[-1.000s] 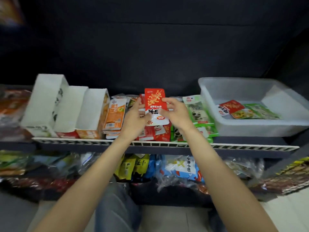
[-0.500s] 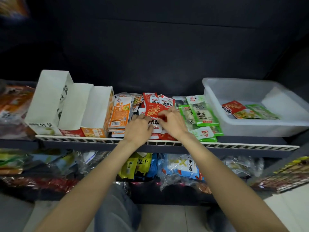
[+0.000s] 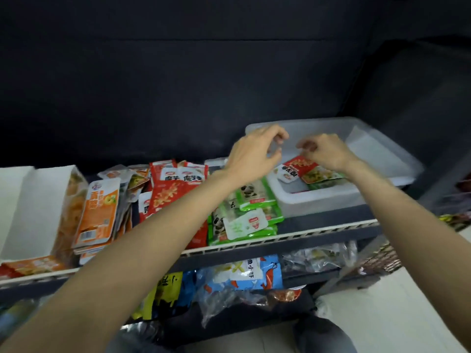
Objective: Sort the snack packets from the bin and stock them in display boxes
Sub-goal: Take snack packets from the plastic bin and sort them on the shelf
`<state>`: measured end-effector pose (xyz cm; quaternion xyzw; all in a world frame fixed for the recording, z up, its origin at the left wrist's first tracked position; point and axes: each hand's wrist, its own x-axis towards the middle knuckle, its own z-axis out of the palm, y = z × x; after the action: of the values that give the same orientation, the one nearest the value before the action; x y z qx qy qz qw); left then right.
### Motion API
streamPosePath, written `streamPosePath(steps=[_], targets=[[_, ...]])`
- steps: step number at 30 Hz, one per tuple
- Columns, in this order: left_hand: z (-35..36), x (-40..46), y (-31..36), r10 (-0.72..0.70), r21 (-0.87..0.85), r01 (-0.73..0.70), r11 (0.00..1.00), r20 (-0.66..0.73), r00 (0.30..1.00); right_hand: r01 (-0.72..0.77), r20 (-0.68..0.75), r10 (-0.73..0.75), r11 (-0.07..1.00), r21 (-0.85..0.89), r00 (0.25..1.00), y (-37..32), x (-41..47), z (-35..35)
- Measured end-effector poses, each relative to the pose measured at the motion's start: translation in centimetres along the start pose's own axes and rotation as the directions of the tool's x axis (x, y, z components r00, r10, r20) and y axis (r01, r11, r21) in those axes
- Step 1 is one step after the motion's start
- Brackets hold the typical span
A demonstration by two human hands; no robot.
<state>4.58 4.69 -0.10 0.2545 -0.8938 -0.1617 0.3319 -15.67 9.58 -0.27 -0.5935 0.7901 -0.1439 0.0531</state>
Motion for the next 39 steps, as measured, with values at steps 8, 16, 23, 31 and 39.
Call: streamPosePath(steps=[8,16,23,31,39], targets=[[11.6,10.7,-1.8,-0.291,0.341,0.098,0.935,0.578,0.762,-0.072,0.294,0.117,0.985,-0.158,0.949,5.6,7.7,4.7],[15.1,12.5,-5.1,-0.388,0.382,0.157,0.911,0.659,0.644,-0.246,0.322,0.269,0.963,-0.111,0.908,8.9,9.6,6.6],[14.1,11.9,-4.3,-0.273,0.175,0.212,0.962,0.547,0.791,-0.3,-0.01,0.336,0.854,0.426,0.942,8.3,8.9,3.2],[6.4,6.0,-0.9,-0.4,-0.61,0.405,0.681,0.153,0.903,0.016,-0.096,0.316,0.247,0.969,0.944,1.8,-0.4,-0.8],[-1.4,-5.1,-3.9,-0.605,-0.691,0.463,0.555,0.047,0.795,0.043,-0.07,0.02,0.621,0.782,0.997,-10.8,-5.6,3.9]])
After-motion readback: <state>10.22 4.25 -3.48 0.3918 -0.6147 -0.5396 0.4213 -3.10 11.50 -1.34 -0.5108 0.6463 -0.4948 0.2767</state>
